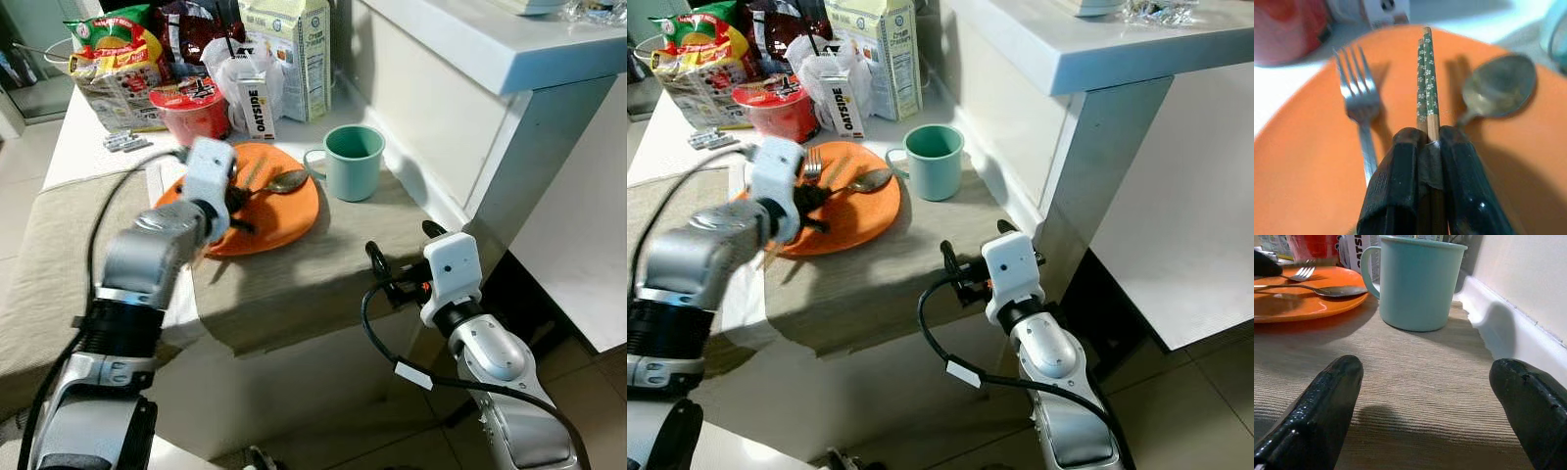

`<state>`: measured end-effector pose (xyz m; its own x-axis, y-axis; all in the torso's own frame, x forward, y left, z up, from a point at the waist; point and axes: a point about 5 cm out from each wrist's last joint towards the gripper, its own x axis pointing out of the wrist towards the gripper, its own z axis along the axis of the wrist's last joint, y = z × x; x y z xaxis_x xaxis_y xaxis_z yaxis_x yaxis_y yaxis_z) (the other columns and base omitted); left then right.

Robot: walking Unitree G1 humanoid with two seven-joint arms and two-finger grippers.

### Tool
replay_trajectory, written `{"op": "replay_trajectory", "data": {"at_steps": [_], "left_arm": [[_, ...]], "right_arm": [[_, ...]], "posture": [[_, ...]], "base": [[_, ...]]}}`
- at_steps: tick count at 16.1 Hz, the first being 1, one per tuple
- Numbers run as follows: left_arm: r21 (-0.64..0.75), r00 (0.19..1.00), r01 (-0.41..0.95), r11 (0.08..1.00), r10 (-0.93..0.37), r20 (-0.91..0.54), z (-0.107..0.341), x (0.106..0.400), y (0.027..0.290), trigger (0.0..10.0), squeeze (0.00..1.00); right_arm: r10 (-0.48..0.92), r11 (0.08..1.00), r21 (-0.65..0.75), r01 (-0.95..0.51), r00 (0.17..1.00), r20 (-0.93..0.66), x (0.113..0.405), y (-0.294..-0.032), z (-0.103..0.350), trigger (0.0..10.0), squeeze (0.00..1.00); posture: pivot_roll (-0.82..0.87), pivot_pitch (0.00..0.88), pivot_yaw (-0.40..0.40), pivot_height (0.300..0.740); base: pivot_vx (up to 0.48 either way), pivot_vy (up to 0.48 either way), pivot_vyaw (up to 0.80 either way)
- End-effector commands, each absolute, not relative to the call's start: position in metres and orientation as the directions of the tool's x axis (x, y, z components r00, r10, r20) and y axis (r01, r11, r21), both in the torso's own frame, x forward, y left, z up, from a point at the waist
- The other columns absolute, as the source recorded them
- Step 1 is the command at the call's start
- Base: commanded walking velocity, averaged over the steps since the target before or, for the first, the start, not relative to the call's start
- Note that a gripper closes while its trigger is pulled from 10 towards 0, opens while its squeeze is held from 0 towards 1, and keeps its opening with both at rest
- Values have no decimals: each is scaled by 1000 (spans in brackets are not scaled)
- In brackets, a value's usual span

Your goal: Setting the table

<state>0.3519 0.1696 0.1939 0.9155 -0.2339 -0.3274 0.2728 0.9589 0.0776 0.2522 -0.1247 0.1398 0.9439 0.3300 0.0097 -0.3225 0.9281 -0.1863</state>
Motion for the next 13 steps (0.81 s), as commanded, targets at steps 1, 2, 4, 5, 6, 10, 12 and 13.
{"op": "replay_trajectory", "data": {"at_steps": [1,2,4,5,6,10,12,13], "left_arm": [[76,936,253,964,-224,-272,211,351,174,0,0],[75,939,250,965,-223,-261,214,351,174,0,0],[91,956,255,963,-237,-171,228,346,176,0,0],[102,967,239,966,-227,-113,233,341,180,0,0],[113,980,197,974,-194,-42,238,333,188,0,0],[95,991,117,989,-123,55,240,304,220,0,0],[60,994,-1,998,-6,108,239,282,243,0,0],[18,988,-55,998,51,148,232,257,255,0,0]], "right_arm": [[333,925,-191,-328,943,-4,254,-125,138,10000,0],[333,925,-192,-328,943,-4,254,-125,138,10000,0],[334,925,-192,-327,943,-1,256,-124,138,10000,0],[331,927,-190,-324,944,4,257,-125,139,10000,0],[326,929,-188,-319,945,10,259,-125,140,10000,0],[321,933,-192,-305,946,53,267,-124,146,10000,0],[324,932,-193,-306,943,72,271,-122,148,10000,0],[315,937,-189,-294,944,96,276,-120,151,10000,0]], "posture": [[-86,45,75,740],[-86,45,75,740],[-83,39,78,740],[-80,36,77,740],[-77,34,78,740],[-42,18,70,740],[-23,8,68,740],[8,0,59,740]], "base": [[0,0,0],[0,0,0],[0,0,0],[0,0,0],[0,0,0],[0,0,0],[0,0,0],[0,0,0]]}}
